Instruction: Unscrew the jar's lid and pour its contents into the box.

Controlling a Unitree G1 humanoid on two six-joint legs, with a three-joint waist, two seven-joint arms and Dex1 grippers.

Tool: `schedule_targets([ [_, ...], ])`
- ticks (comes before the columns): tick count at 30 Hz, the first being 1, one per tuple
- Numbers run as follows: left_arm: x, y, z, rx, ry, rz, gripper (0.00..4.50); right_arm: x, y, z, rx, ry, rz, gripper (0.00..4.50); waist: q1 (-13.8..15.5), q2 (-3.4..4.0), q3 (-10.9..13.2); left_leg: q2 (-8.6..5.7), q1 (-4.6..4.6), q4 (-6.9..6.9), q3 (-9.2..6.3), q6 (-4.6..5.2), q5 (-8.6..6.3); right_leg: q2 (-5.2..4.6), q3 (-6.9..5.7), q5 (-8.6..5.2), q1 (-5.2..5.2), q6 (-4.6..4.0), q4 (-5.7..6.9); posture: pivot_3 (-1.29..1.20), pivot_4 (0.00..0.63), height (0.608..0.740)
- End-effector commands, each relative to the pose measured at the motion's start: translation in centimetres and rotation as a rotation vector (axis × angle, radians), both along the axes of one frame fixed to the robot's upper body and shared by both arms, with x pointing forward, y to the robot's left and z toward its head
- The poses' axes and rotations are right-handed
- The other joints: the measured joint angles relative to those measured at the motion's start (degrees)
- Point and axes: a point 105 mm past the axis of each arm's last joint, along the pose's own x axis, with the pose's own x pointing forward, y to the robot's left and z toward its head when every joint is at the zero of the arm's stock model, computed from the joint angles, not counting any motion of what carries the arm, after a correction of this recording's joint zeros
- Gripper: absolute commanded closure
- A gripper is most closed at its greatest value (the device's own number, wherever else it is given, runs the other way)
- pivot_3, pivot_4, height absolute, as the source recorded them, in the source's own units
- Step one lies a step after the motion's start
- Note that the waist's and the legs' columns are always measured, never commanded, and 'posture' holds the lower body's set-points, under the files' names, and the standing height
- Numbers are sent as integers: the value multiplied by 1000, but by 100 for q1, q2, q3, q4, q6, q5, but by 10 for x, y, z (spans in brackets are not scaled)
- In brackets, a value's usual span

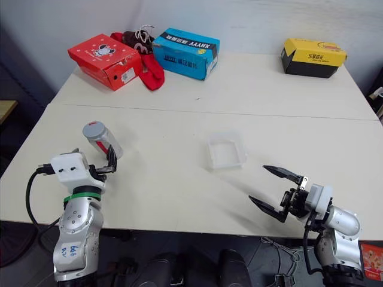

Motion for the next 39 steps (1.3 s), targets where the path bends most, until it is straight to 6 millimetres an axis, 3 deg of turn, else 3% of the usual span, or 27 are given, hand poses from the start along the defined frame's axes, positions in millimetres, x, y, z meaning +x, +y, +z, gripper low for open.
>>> schedule_targets([
  [1, 10, 3, 12, 25, -61, 18, 33, -6, 1, 13, 8, -69, -21, 0, 12, 0, 0, 0, 0, 1, 0, -1, -1, 0, 0, 0, 0, 0, 2, 0, 150, 740],
  [8, 28, -1, 14, 9, -88, 13, 33, -12, 19, 23, 30, -82, -38, 0, 10, 0, 0, -1, -1, 0, -2, -1, 0, 0, -4, 1, 0, 1, 8, 0, 150, 740],
  [15, 41, -9, 12, 14, -90, 27, 33, -8, 38, 45, 44, -94, -37, 0, 10, 0, 0, -1, -1, 2, -1, -3, 0, 0, -8, 1, -2, 2, 10, 0, 150, 740],
  [25, 51, -5, 3, 25, -50, 56, 33, -1, 40, 61, 43, -83, -49, 0, 11, -3, -1, -2, -4, 4, -1, 15, 9, 1, -26, 1, -1, 2, 23, 0, 150, 740],
  [34, 58, -11, 4, 51, -50, 11, 33, 1, 42, 61, 43, -75, -60, 0, 12, -3, -1, -2, -6, 4, -2, 17, 9, 1, -39, 2, -1, 3, 24, 0, 150, 740],
  [39, 58, -6, 2, 54, -44, 36, 1309, -2, 35, 48, 40, -53, -71, 0, 15, -3, -1, -2, -7, 4, -2, 19, 10, 2, -43, 2, -1, 3, 24, 0, 150, 740],
])
